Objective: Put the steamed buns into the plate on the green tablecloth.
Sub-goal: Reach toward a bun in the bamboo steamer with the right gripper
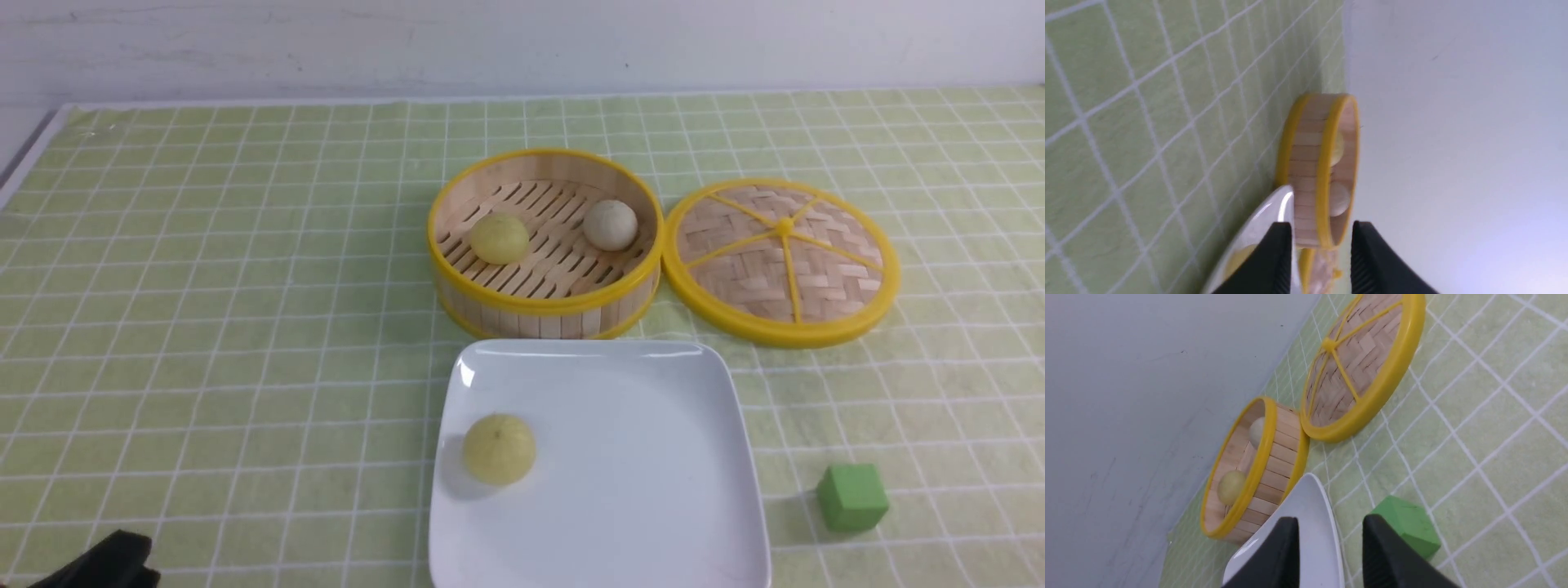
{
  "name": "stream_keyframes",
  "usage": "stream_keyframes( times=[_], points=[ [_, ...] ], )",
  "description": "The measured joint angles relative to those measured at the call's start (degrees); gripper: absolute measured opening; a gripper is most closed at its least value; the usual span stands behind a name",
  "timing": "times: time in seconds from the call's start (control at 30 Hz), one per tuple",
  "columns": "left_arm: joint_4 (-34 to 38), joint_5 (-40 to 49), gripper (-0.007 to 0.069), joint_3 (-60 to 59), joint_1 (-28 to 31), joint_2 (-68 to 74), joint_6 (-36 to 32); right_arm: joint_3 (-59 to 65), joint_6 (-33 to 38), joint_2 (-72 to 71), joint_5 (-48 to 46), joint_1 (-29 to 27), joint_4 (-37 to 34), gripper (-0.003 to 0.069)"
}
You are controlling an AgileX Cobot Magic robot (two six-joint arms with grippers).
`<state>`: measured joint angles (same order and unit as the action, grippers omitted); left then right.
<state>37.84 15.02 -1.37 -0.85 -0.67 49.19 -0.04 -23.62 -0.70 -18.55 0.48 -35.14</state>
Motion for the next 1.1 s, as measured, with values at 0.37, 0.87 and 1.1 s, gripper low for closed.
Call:
stream_keyframes(
  times=[0.37, 0.87, 1.1],
  points=[
    [-1.3, 11.1, 0.0029, 20.4, 0.0, 9.2, -30.4, -26.9, 11.1, 17.8, -21.3, 0.0, 20.9, -0.001],
    [-6.4, 34.6, 0.0002, 34.1, 0.0, 53.1, -58.0, -40.5, 52.1, 69.1, -43.9, 0.9, -9.2, 0.0012],
    [-10.4, 37.7, 0.0002, 42.8, 0.0, 61.7, -59.2, -51.9, 60.6, 83.6, -46.4, 8.3, -18.3, 0.0029]
  ],
)
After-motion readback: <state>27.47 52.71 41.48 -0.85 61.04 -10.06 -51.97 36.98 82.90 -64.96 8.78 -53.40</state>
